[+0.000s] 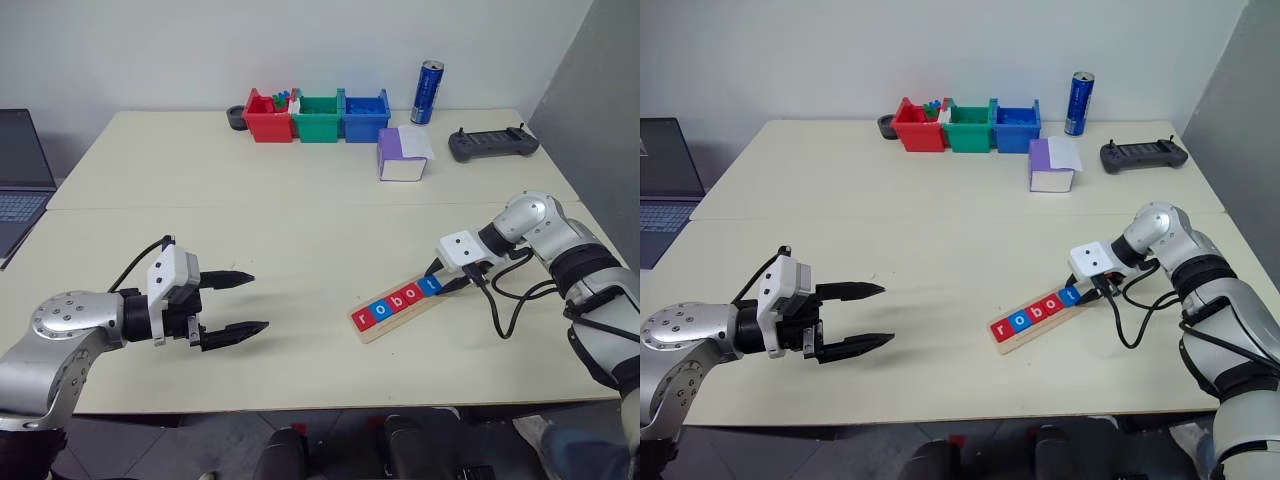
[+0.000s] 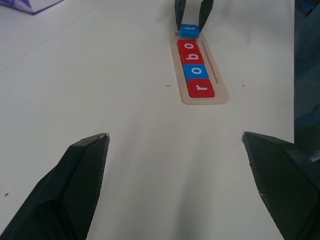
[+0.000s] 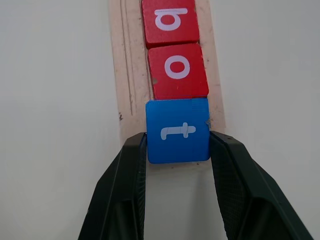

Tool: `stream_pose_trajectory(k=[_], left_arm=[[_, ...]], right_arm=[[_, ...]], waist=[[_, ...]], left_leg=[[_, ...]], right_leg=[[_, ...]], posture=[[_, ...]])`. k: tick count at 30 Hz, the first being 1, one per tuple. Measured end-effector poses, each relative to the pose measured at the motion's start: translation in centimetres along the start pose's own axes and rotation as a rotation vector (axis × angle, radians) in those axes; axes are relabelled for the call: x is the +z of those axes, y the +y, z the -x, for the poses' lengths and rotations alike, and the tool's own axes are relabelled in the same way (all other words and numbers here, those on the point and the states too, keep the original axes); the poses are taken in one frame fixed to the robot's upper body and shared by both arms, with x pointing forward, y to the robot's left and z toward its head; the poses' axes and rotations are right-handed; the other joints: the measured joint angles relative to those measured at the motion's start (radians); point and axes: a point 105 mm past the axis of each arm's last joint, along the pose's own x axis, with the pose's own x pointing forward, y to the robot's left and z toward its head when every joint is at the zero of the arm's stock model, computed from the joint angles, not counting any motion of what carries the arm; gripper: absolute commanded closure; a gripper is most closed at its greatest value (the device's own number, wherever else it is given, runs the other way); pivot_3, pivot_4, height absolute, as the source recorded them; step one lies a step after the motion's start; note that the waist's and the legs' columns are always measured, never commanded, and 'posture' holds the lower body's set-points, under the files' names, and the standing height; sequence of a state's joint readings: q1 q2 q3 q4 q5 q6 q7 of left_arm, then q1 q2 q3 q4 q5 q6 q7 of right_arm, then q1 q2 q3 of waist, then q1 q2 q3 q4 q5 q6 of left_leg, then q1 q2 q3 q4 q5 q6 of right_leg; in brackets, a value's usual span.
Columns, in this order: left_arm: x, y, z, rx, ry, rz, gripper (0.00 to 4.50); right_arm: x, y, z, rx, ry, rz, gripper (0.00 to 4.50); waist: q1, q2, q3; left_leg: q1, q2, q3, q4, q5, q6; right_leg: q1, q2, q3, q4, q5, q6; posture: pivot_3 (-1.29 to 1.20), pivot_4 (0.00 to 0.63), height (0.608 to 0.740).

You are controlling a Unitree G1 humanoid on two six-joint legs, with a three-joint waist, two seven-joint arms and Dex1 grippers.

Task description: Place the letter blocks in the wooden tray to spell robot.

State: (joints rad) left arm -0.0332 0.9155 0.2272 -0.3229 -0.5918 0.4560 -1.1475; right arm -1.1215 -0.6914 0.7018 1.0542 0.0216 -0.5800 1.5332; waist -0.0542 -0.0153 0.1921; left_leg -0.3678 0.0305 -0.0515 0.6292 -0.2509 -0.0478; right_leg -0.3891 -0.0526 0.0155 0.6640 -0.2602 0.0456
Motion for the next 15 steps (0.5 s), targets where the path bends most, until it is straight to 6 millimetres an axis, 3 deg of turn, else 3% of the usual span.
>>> stream_pose_trajectory(k=[15], left_arm=[[-0.02,-0.34,0.12,0.010,-0.006,0.018,0.00]], right_arm=[[0.52,-0.64,-0.39,0.016,0.014,0.029,3.05]], waist=[[-0.001,0.000,0.000]], left_leg=[[0.000,0.000,0.000,0.000,0.000,0.000]], right_leg=[[0.000,0.000,0.000,0.000,0.000,0.000]], posture=[[0.00,0.150,0.740]])
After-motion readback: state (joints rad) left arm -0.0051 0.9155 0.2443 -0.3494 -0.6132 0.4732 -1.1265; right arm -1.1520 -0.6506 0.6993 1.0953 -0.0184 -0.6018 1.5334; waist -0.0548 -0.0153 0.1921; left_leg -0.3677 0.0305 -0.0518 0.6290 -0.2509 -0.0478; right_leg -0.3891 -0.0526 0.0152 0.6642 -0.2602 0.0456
